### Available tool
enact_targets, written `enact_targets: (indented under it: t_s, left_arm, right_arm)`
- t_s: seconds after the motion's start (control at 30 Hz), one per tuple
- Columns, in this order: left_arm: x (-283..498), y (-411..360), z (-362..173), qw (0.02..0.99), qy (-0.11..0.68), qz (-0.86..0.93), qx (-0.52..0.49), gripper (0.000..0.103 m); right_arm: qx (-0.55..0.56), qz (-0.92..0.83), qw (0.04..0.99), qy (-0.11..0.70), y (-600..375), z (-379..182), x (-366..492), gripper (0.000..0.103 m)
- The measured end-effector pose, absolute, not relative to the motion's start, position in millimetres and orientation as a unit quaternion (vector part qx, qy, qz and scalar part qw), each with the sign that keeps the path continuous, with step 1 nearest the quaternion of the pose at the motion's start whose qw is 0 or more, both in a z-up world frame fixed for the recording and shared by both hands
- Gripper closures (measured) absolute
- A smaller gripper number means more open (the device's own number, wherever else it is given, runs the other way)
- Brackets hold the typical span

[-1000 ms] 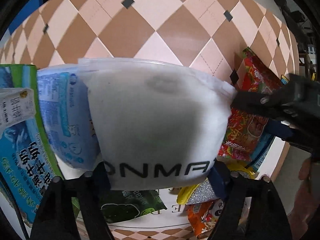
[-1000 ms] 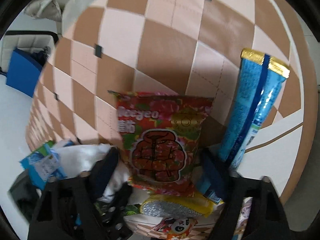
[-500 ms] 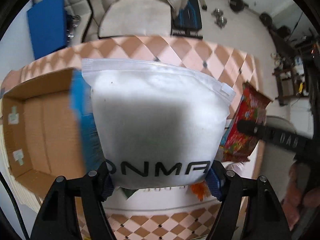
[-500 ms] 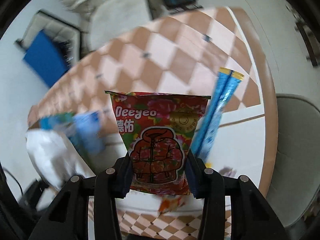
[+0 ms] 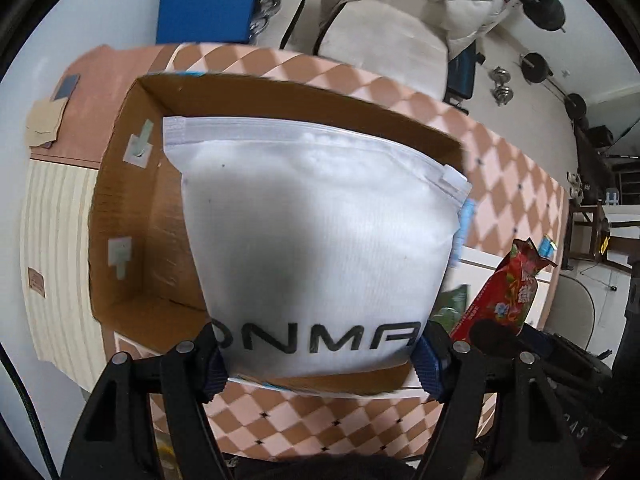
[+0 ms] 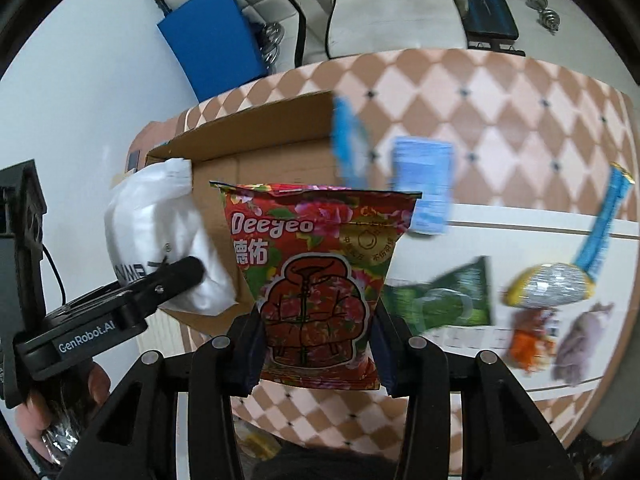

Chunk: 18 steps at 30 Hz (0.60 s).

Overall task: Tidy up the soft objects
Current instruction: 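Carry the white pouch and red bag into the box and release both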

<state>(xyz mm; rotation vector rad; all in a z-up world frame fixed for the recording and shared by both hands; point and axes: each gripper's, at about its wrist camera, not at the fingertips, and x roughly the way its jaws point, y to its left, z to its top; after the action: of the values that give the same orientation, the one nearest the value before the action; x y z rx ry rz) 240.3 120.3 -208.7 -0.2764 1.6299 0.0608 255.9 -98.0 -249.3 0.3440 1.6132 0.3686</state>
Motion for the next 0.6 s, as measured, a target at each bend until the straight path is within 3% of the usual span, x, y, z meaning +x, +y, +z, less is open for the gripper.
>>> enact_targets:
  t_s: [0.3,0.6]
  left_arm:
    - [302.9,152.9,-283.1,0.637,0.762,-0.004,-0.116,0.03]
    - [318.4,164.6,-329.8,0.6,0.793,-0.029,-0.104,0.03]
  right_arm:
    - [0.099,0.111,0.67,0.727,-0.2,-287.2,303.3,0.056]
    - [0.078,0.078,0.656,0.747,9.3,-341.0,329.5,0.056]
